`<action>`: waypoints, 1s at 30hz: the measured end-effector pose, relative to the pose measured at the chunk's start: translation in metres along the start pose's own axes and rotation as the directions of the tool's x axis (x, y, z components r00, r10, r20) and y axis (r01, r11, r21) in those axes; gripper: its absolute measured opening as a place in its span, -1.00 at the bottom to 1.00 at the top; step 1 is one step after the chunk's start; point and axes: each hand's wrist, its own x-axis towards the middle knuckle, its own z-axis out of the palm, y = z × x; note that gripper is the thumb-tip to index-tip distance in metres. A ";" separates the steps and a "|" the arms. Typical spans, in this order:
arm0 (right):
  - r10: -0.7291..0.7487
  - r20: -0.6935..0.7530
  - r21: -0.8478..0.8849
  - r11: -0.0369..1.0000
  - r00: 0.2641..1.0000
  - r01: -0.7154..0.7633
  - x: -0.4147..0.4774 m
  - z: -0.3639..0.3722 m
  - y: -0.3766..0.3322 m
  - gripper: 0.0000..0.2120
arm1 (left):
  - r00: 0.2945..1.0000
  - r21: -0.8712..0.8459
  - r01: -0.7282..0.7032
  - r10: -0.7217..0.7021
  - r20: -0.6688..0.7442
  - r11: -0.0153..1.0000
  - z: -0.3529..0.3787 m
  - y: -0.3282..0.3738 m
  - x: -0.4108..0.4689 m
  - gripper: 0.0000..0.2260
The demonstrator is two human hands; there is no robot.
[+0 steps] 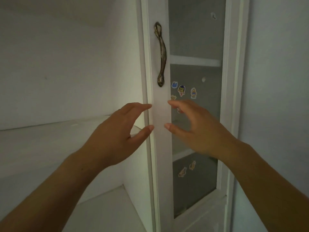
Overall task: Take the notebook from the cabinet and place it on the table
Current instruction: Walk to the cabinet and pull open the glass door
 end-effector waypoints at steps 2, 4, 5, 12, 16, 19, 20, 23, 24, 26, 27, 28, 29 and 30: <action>-0.003 -0.032 -0.004 1.000 0.999 0.002 0.007 -0.002 0.000 -0.46 | 0.999 0.019 0.004 -0.004 -0.033 1.000 -0.003 -0.004 0.008 -0.49; -0.006 -0.064 0.003 1.000 0.998 0.006 0.016 -0.004 -0.001 -0.45 | 0.997 0.028 0.003 -0.001 -0.073 1.000 -0.004 -0.006 0.016 -0.50; -0.004 -0.079 0.009 1.000 0.997 0.005 0.020 -0.006 -0.002 -0.45 | 0.996 0.020 0.004 -0.002 -0.093 1.000 -0.005 -0.008 0.020 -0.51; -0.015 -0.178 0.014 1.000 0.984 0.017 0.048 -0.014 -0.006 -0.42 | 0.971 0.013 0.003 0.000 -0.239 1.000 -0.010 -0.014 0.051 -0.53; -0.014 -0.173 -0.009 1.000 0.985 0.013 0.061 -0.016 -0.006 -0.37 | 0.952 0.007 -0.071 0.070 -0.298 0.997 -0.016 -0.015 0.065 -0.50; -0.021 -0.174 -0.006 1.000 0.985 0.021 0.070 -0.019 -0.007 -0.36 | 0.942 0.015 -0.094 0.094 -0.322 0.995 -0.021 -0.022 0.075 -0.50; -0.025 -0.185 0.001 1.000 0.982 0.026 0.073 -0.020 -0.008 -0.36 | 0.938 0.015 -0.094 0.094 -0.335 0.995 -0.023 -0.027 0.078 -0.50; -0.033 -0.237 0.002 0.999 0.971 0.035 0.085 -0.022 -0.009 -0.34 | 0.923 -0.003 -0.083 0.076 -0.377 0.997 -0.028 -0.042 0.090 -0.51; -0.032 -0.254 0.009 0.999 0.967 0.036 0.089 -0.022 -0.010 -0.35 | 0.921 -0.018 -0.083 0.070 -0.383 0.996 -0.029 -0.046 0.094 -0.51; -0.032 -0.288 0.022 0.999 0.957 0.040 0.096 -0.021 -0.012 -0.38 | 0.925 -0.048 -0.085 0.061 -0.375 0.995 -0.027 -0.051 0.103 -0.50; -0.040 -0.307 0.015 0.999 0.951 0.047 0.100 -0.020 -0.014 -0.40 | 0.927 -0.059 -0.092 0.064 -0.370 0.994 -0.025 -0.052 0.108 -0.49; -0.052 -0.326 0.002 0.998 0.944 0.056 0.103 -0.020 -0.017 -0.42 | 0.927 -0.071 -0.107 0.073 -0.369 0.992 -0.023 -0.053 0.113 -0.47; -0.062 -0.345 -0.006 0.998 0.936 0.064 0.105 -0.019 -0.019 -0.44 | 0.924 -0.087 -0.124 0.083 -0.373 0.988 -0.021 -0.053 0.117 -0.46; -0.067 -0.363 -0.005 0.998 0.930 0.070 0.108 -0.018 -0.020 -0.45 | 0.920 -0.108 -0.139 0.088 -0.381 0.984 -0.019 -0.053 0.122 -0.46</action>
